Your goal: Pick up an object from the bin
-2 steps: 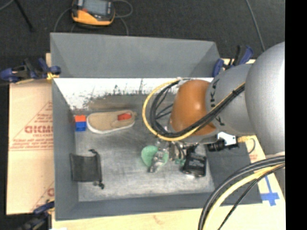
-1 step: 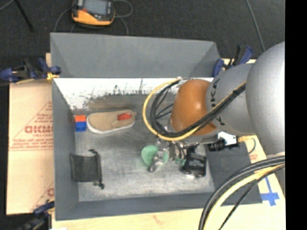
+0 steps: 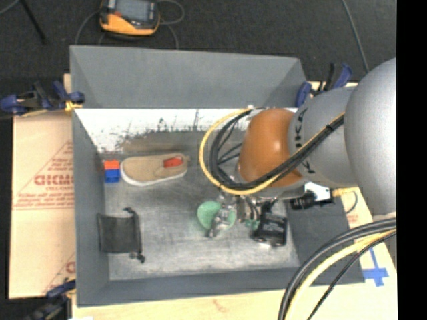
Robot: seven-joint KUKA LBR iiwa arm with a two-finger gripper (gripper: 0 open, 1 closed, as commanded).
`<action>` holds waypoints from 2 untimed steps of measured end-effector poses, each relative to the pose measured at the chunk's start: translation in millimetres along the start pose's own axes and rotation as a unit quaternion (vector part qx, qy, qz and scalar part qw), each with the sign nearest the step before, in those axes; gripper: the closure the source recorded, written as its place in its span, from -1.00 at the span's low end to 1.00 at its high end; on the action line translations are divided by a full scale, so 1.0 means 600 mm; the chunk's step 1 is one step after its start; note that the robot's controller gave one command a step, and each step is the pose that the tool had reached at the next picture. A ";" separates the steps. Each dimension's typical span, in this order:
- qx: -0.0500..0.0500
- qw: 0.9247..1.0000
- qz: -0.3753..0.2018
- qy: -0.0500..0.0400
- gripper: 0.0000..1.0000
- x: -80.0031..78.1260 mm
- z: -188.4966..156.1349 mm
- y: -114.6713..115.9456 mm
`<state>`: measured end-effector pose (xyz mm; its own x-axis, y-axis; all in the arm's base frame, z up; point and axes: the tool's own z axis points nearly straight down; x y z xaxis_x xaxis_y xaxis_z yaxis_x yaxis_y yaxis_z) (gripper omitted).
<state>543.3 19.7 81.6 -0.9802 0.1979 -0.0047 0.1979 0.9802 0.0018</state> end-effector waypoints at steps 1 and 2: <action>0.001 1.000 0.000 0.003 1.00 0.002 -0.015 -0.001; 0.001 1.000 -0.001 0.006 1.00 0.004 -0.053 -0.001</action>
Offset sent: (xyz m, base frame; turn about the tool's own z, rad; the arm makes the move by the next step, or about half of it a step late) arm 0.0000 0.0001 0.0937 0.0000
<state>540.7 19.3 113.1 -0.9805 0.1964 0.0071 0.1964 0.9805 -0.0011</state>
